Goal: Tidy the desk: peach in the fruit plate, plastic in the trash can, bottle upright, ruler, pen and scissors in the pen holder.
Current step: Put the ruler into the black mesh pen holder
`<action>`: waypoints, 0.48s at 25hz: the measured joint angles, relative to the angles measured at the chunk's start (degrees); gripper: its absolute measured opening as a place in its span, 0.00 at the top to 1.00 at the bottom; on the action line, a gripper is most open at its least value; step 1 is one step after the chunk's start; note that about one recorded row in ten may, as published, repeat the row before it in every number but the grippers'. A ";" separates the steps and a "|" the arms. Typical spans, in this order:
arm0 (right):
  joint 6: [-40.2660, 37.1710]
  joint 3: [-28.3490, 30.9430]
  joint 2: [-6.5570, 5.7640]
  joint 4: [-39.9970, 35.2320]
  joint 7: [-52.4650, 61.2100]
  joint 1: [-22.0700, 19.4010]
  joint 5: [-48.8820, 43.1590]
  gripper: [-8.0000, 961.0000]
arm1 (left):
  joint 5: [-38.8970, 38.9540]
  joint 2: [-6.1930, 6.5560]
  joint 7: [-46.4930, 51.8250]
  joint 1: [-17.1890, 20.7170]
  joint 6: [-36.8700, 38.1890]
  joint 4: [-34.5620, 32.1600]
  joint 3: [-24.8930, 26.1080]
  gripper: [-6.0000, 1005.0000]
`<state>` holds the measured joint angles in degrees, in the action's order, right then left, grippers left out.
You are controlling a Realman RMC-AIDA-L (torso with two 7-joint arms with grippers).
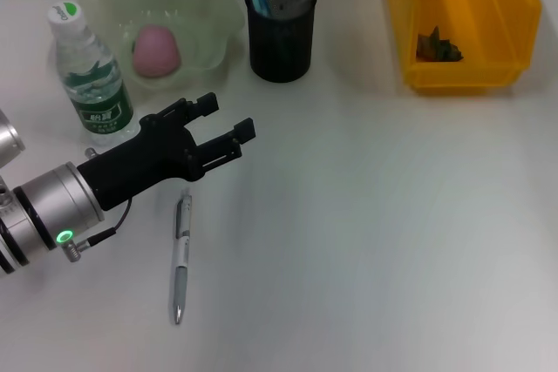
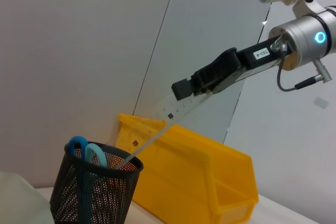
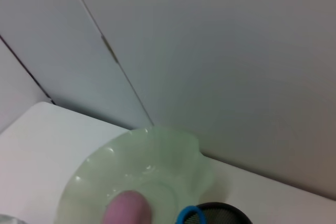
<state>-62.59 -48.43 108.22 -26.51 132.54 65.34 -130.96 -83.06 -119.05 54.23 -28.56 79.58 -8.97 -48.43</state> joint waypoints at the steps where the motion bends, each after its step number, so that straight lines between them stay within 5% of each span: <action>1: 0.37 0.00 0.13 0.10 0.37 0.17 -0.63 0.94 | 0.00 -0.01 0.00 0.00 0.01 0.04 0.00 0.20; 12: 0.88 -0.09 1.11 -0.66 1.23 0.84 -3.13 0.93 | 0.00 0.04 0.21 -0.09 0.97 0.10 0.00 0.20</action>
<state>-61.71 -48.52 109.33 -27.17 133.77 66.18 -134.08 -83.06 -119.01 54.43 -28.65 80.54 -8.87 -48.43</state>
